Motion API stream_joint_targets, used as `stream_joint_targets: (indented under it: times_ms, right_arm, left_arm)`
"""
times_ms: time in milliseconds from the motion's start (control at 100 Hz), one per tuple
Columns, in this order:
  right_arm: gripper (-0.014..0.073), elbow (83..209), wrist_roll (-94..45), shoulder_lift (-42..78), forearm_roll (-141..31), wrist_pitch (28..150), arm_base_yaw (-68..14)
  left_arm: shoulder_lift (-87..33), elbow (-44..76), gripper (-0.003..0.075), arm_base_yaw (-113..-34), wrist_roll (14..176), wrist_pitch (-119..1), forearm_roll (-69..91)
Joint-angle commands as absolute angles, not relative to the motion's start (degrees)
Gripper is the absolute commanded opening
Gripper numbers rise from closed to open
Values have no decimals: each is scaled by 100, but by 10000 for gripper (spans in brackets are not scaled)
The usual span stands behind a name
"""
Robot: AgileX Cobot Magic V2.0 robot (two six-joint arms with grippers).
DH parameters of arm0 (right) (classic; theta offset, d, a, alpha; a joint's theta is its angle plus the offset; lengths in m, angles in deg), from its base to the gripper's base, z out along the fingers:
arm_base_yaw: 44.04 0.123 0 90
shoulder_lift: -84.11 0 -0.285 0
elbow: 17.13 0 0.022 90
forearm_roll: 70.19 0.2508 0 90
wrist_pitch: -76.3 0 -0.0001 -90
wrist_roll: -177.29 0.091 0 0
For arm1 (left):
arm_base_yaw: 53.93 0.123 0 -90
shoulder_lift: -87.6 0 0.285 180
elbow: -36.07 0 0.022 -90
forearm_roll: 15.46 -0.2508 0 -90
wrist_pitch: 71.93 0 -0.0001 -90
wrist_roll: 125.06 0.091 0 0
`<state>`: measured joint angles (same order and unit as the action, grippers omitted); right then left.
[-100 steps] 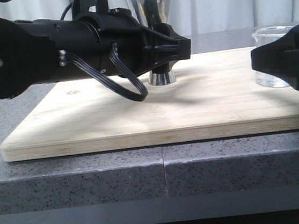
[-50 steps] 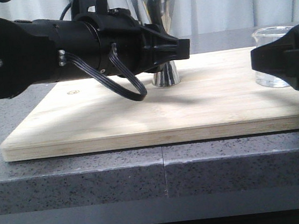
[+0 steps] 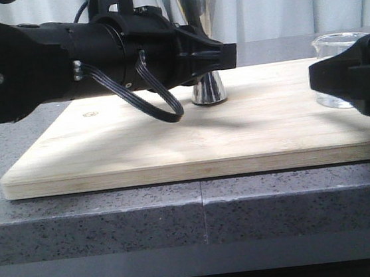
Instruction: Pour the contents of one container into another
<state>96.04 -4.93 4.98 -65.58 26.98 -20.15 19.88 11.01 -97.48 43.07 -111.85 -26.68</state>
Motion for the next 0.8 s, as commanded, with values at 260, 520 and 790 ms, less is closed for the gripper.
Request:
stream_joint_targets:
  times_ms: [260, 520, 790]
  right_arm:
    - [525, 9752, -540, -164, -6631, 1221, -2022]
    - [525, 9752, -540, -276, -6631, 950, -2022]
    - [525, 9760, -540, -432, -6615, 777, -2022]
  left_arm:
    - [1706, 1274, -21, -9756, 4118, -11748, -2923]
    - [1706, 1274, -21, -9756, 4118, -11757, -3032]
    - [1698, 1274, -21, -9756, 4007, -11771, -3097]
